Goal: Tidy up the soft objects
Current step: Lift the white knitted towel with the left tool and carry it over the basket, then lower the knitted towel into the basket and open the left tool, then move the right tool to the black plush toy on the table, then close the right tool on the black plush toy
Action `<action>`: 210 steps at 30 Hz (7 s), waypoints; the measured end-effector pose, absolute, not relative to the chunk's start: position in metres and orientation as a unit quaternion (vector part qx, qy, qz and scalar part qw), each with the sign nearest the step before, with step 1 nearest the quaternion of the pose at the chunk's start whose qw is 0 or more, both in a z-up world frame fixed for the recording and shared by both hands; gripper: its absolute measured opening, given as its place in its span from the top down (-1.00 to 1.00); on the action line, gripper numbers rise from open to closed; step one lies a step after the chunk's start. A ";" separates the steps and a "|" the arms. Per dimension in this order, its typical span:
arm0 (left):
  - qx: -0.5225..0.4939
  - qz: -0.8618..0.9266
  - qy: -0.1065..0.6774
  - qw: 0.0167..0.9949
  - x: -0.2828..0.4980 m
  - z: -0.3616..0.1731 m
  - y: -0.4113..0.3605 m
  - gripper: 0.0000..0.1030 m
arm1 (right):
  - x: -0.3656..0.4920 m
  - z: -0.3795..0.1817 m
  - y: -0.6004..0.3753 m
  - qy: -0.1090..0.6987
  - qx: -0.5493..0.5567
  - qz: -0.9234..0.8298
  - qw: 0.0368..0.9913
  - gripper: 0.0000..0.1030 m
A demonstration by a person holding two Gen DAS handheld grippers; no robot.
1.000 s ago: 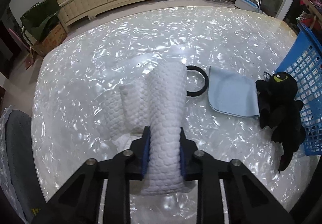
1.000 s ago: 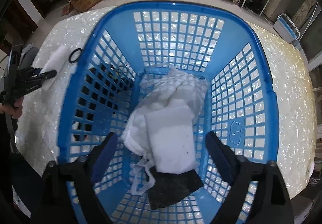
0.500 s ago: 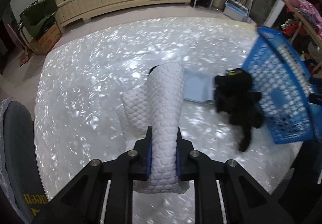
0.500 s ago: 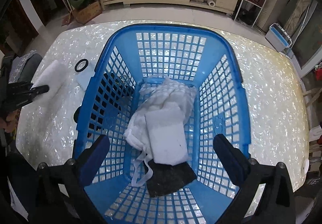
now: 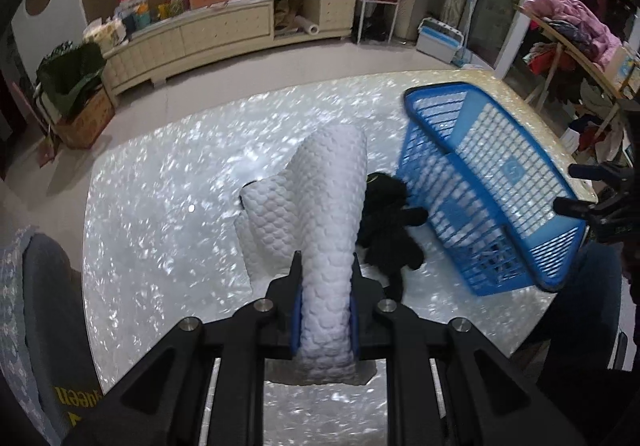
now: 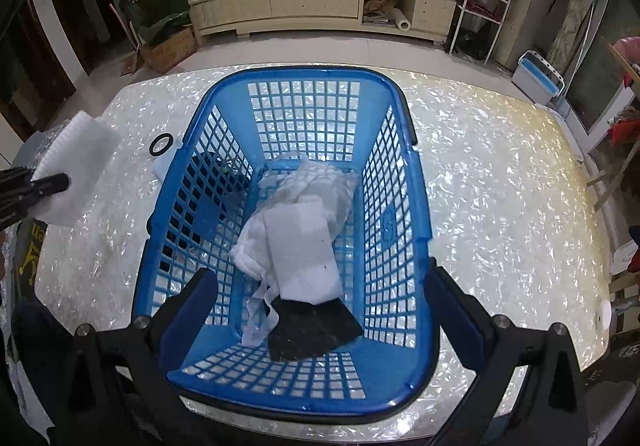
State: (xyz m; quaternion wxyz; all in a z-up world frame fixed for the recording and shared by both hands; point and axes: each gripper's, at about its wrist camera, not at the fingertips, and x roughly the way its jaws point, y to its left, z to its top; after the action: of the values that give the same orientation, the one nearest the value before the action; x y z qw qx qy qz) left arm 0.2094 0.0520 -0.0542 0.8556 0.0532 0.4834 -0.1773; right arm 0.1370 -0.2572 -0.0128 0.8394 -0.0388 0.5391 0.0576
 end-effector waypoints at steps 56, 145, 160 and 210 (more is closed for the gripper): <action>0.215 -0.287 0.503 0.786 0.297 -0.105 -0.207 0.69 | 0.183 -0.070 -0.343 0.542 0.061 0.074 0.835 -1.00; 0.006 -0.073 0.478 0.875 0.160 -0.041 0.112 -1.00 | 0.173 -0.047 -0.080 0.530 -0.031 0.233 0.815 -1.00; -0.006 -0.073 0.491 0.868 0.179 -0.080 0.143 -1.00 | 0.196 -0.085 -0.058 0.577 -0.023 0.158 0.801 -1.00; 0.021 -0.112 0.530 0.840 0.255 -0.163 0.129 -1.00 | 0.262 -0.181 -0.087 0.594 -0.101 0.007 0.798 0.20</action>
State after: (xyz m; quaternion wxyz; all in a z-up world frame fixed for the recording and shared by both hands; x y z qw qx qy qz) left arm 0.2551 0.1290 -0.1625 0.8402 0.0205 0.5303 -0.1116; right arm 0.2617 -0.0865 -0.1807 0.7984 -0.1005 0.5936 0.0070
